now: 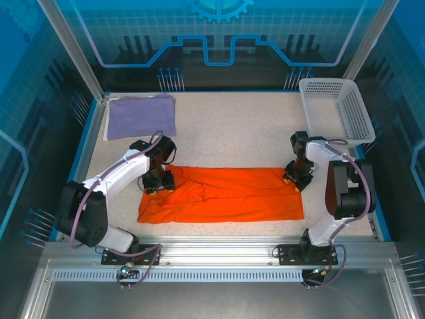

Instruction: Fold and stack the t-shirts

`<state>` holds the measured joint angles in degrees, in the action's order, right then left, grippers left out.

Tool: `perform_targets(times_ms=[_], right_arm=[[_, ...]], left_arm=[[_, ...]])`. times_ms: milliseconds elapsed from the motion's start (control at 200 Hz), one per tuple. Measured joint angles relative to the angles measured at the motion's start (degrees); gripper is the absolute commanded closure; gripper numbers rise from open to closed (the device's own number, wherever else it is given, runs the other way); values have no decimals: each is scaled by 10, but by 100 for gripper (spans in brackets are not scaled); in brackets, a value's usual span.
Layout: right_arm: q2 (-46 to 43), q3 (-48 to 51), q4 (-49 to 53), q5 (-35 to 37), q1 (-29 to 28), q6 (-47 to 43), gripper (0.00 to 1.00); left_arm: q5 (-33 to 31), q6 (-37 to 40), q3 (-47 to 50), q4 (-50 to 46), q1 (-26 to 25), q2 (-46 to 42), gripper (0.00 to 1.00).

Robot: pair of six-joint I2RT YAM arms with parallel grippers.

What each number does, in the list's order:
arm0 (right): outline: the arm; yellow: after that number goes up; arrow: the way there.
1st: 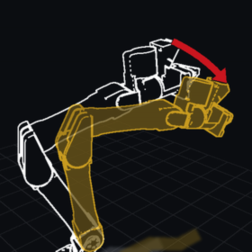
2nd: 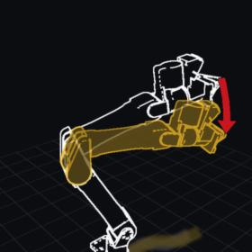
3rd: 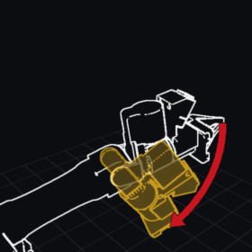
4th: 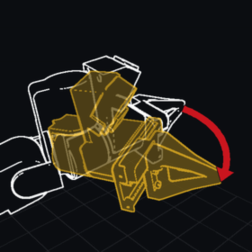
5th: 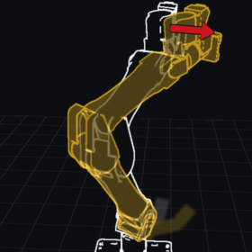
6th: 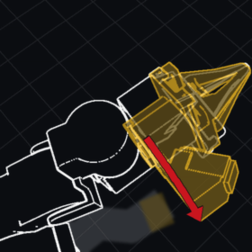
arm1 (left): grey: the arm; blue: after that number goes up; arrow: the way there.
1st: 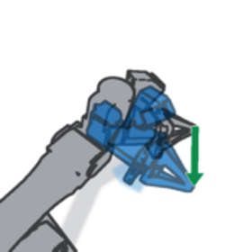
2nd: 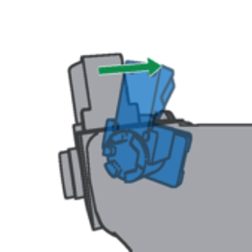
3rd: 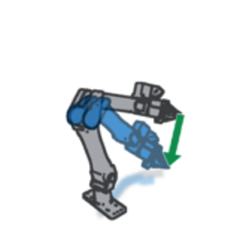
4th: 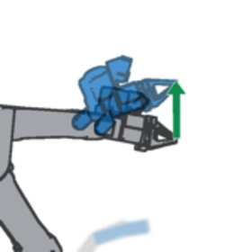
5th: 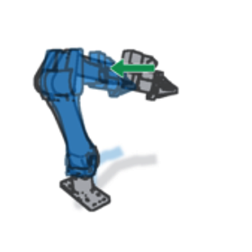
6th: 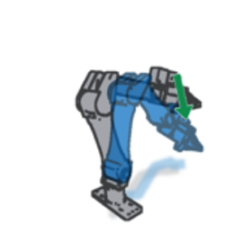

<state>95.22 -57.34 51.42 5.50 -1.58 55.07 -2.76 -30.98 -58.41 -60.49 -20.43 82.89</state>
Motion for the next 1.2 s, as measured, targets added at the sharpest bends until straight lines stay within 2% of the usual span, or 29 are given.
perform_targets(times_ms=[105,220,310,400,485,615,810,990,1086,1201], right_arm=[[-51,0,21,3,7,-21,44],[-106,-31,45,15,-7,-56,44],[-110,-85,46,21,-69,-96,46],[-78,-155,21,-12,-161,-146,49],[-22,-215,-30,-79,-232,-186,50],[116,-332,-82,-209,-316,-248,53],[289,-460,-106,-329,-404,-307,55],[385,-562,-78,-372,-432,-334,55],[415,-605,-64,-374,-436,-347,55],[421,-610,-48,-361,-436,-359,55]], left_arm=[[-11,-21,-18,-29,0,-52,37],[-19,-19,-56,-33,9,-90,60],[21,-11,-66,-3,43,-66,79],[80,-16,-66,49,85,0,90],[128,-18,-68,95,115,67,90],[173,-21,-93,137,138,162,92],[180,-21,-123,163,172,248,93],[179,-15,-105,165,225,262,92],[188,-8,-92,178,229,255,92],[191,-4,-75,194,229,245,91]])
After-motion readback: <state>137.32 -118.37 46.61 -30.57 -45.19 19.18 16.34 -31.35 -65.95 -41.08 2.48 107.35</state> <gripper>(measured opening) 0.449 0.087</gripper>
